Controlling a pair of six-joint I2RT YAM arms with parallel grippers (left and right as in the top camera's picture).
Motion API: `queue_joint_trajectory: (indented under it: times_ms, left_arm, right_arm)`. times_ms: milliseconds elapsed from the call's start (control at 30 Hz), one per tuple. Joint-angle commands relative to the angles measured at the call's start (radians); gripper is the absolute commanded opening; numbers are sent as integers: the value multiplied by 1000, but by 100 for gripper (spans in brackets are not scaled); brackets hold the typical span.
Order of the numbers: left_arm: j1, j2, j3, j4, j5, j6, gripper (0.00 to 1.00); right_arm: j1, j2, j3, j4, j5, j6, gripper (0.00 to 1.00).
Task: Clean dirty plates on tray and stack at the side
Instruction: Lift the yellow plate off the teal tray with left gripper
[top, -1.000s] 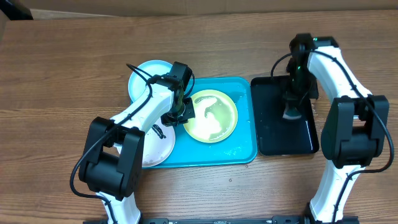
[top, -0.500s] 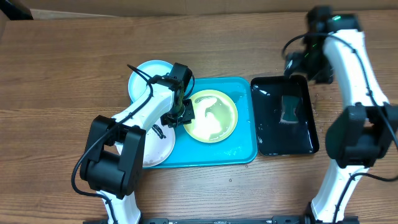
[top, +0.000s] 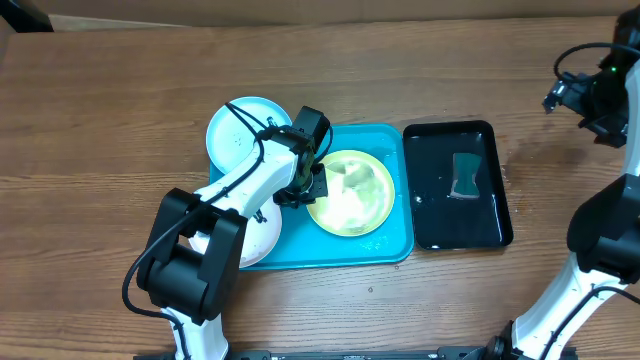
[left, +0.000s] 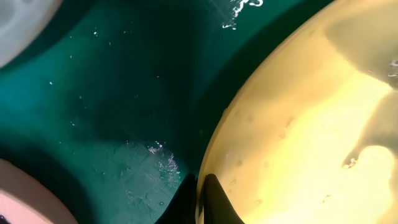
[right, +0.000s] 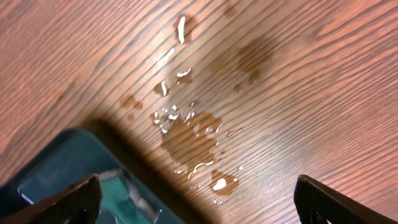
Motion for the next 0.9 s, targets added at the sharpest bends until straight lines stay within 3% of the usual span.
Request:
queue_joint_trajectory:
  times_ms: [0, 233, 433, 667, 867]
  left_arm:
    - [13, 16, 44, -32, -26, 26, 4]
    - [51, 16, 251, -172, -26, 127, 4]
    - [36, 16, 422, -245, -30, 137, 4]
    - [-47, 16, 508, -237, -48, 136, 4]
    - [-185, 16, 508, -134, -202, 136, 4]
  right_arm:
    - [-14, -18, 1, 17, 3, 8, 100]
    - [-18, -18, 1, 44, 3, 8, 100]
    - [-18, -18, 1, 45, 3, 7, 100]
    - [-18, -18, 1, 45, 3, 8, 100]
    - [-18, -18, 1, 45, 3, 7, 100]
